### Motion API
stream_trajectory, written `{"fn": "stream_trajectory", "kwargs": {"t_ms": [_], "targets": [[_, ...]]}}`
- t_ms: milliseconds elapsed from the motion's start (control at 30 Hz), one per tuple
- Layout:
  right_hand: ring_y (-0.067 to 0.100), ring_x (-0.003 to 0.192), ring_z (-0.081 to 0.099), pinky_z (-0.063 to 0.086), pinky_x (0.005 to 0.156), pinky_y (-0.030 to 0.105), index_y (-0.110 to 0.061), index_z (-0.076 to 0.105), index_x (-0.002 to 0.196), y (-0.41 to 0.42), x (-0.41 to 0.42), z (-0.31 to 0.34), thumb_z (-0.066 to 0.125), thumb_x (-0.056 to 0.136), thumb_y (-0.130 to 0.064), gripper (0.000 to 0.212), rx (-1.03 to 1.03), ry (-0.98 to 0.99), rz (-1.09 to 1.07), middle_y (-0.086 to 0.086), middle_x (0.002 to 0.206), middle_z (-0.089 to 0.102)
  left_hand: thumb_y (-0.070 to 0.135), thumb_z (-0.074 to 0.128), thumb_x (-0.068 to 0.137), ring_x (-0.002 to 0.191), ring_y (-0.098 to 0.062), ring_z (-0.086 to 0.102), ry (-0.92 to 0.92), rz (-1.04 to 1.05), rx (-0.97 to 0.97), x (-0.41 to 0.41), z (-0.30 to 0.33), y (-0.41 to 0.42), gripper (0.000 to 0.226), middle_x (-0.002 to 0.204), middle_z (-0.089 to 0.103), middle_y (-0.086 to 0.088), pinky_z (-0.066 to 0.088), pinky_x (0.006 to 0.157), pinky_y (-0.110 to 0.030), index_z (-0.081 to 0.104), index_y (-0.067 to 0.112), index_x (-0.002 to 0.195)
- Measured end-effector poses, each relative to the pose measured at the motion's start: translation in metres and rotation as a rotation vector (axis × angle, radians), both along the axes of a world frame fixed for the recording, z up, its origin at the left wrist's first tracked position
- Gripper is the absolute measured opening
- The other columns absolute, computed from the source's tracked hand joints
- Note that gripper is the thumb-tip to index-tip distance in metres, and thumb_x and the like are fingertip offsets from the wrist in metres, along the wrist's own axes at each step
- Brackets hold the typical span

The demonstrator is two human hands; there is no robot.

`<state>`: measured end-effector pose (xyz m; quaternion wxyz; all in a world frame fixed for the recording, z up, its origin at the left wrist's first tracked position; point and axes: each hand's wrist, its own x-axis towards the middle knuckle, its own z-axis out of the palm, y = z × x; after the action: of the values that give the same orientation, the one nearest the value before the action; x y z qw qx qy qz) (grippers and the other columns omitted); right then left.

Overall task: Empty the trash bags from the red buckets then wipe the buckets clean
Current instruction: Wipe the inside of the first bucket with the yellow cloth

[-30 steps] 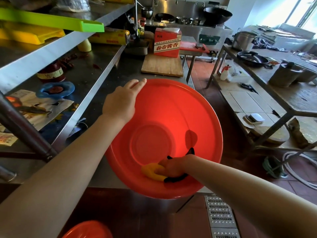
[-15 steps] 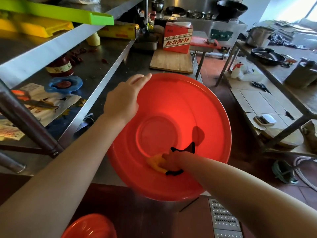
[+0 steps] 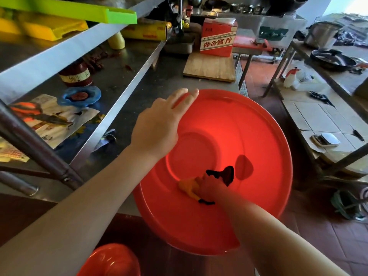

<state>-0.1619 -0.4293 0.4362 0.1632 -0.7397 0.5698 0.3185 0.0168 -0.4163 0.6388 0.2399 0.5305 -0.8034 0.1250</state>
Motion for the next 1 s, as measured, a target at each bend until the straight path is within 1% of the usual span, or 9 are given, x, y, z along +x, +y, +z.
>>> {"fn": "stream_trajectory", "kwargs": {"t_ms": [67, 233, 333, 433, 500, 600, 733, 900, 1000], "targets": [[0.038, 0.139, 0.031, 0.028, 0.107, 0.065, -0.018, 0.026, 0.152, 0.004, -0.002, 0.005, 0.029, 0.107, -0.039, 0.050, 0.001, -0.006, 0.028, 0.010, 0.153, 0.028, -0.005, 0.049, 0.082, 0.095, -0.023, 0.054, -0.031, 0.000, -0.002, -0.004, 0.001, 0.004, 0.087, 0.157, 0.033, 0.002, 0.036, 0.056, -0.030, 0.022, 0.032, 0.156], [0.037, 0.144, 0.023, 0.022, 0.111, 0.064, -0.023, 0.022, 0.155, 0.016, -0.008, 0.013, 0.023, 0.108, -0.042, 0.051, 0.023, -0.034, 0.048, 0.009, 0.159, 0.018, -0.006, 0.047, 0.085, 0.084, -0.026, 0.052, -0.130, -0.026, -0.068, -0.015, -0.001, 0.013, 0.083, 0.156, 0.035, -0.006, 0.045, 0.052, -0.035, 0.020, 0.028, 0.157], [0.038, 0.144, 0.023, 0.021, 0.114, 0.060, -0.021, 0.013, 0.157, 0.020, -0.014, 0.010, 0.024, 0.105, -0.050, 0.060, 0.050, -0.142, -0.038, 0.009, 0.161, 0.016, -0.007, 0.046, 0.087, 0.079, -0.024, 0.050, -0.182, -0.071, -0.121, -0.024, 0.000, 0.020, 0.081, 0.155, 0.037, -0.007, 0.039, 0.053, -0.033, 0.021, 0.026, 0.157], [0.036, 0.144, 0.027, 0.022, 0.116, 0.052, -0.021, 0.006, 0.157, 0.022, -0.022, 0.002, 0.026, 0.101, -0.058, 0.070, 0.098, -0.205, -0.116, 0.008, 0.162, 0.016, -0.004, 0.034, 0.089, 0.079, -0.025, 0.051, -0.227, -0.121, -0.129, -0.035, 0.002, 0.027, 0.076, 0.156, 0.036, -0.006, 0.043, 0.054, -0.034, 0.022, 0.026, 0.157], [0.033, 0.143, 0.031, 0.024, 0.116, 0.048, -0.021, 0.008, 0.157, 0.028, -0.027, 0.003, 0.027, 0.100, -0.059, 0.071, 0.114, -0.226, -0.128, 0.006, 0.162, 0.020, -0.002, 0.031, 0.089, 0.080, -0.025, 0.051, -0.231, -0.137, -0.127, -0.039, 0.003, 0.028, 0.074, 0.156, 0.036, -0.005, 0.044, 0.055, -0.035, 0.022, 0.027, 0.157], [0.032, 0.140, 0.037, 0.028, 0.115, 0.044, -0.022, 0.012, 0.157, 0.040, -0.032, 0.008, 0.029, 0.099, -0.059, 0.071, 0.097, -0.280, -0.117, 0.006, 0.160, 0.025, -0.005, 0.039, 0.088, 0.082, -0.025, 0.052, -0.210, -0.130, -0.106, -0.038, 0.005, 0.026, 0.079, 0.157, 0.034, -0.004, 0.047, 0.056, -0.035, 0.019, 0.029, 0.157], [0.034, 0.135, 0.043, 0.035, 0.110, 0.045, -0.023, 0.015, 0.156, 0.061, -0.035, 0.020, 0.033, 0.098, -0.061, 0.071, 0.071, -0.328, -0.120, 0.010, 0.156, 0.033, -0.007, 0.042, 0.086, 0.082, -0.024, 0.052, -0.170, -0.128, -0.082, -0.027, 0.005, 0.023, 0.083, 0.156, 0.034, -0.005, 0.048, 0.054, -0.035, 0.018, 0.030, 0.157], [0.032, 0.124, 0.052, 0.040, 0.103, 0.042, -0.023, 0.032, 0.149, 0.095, -0.034, 0.053, 0.040, 0.098, -0.055, 0.061, 0.058, -0.410, -0.147, 0.012, 0.141, 0.051, -0.005, 0.034, 0.084, 0.084, -0.023, 0.052, -0.136, -0.130, -0.033, -0.022, 0.008, 0.019, 0.083, 0.156, 0.035, 0.000, 0.045, 0.055, -0.032, 0.021, 0.034, 0.155], [0.031, 0.121, 0.053, 0.041, 0.101, 0.042, -0.025, 0.037, 0.145, 0.115, -0.036, 0.075, 0.042, 0.098, -0.053, 0.055, 0.057, -0.432, -0.175, 0.011, 0.137, 0.053, -0.004, 0.036, 0.085, 0.090, -0.024, 0.053, -0.103, -0.120, -0.009, -0.023, 0.010, 0.017, 0.081, 0.156, 0.035, 0.002, 0.045, 0.059, -0.033, 0.023, 0.036, 0.155]]}}
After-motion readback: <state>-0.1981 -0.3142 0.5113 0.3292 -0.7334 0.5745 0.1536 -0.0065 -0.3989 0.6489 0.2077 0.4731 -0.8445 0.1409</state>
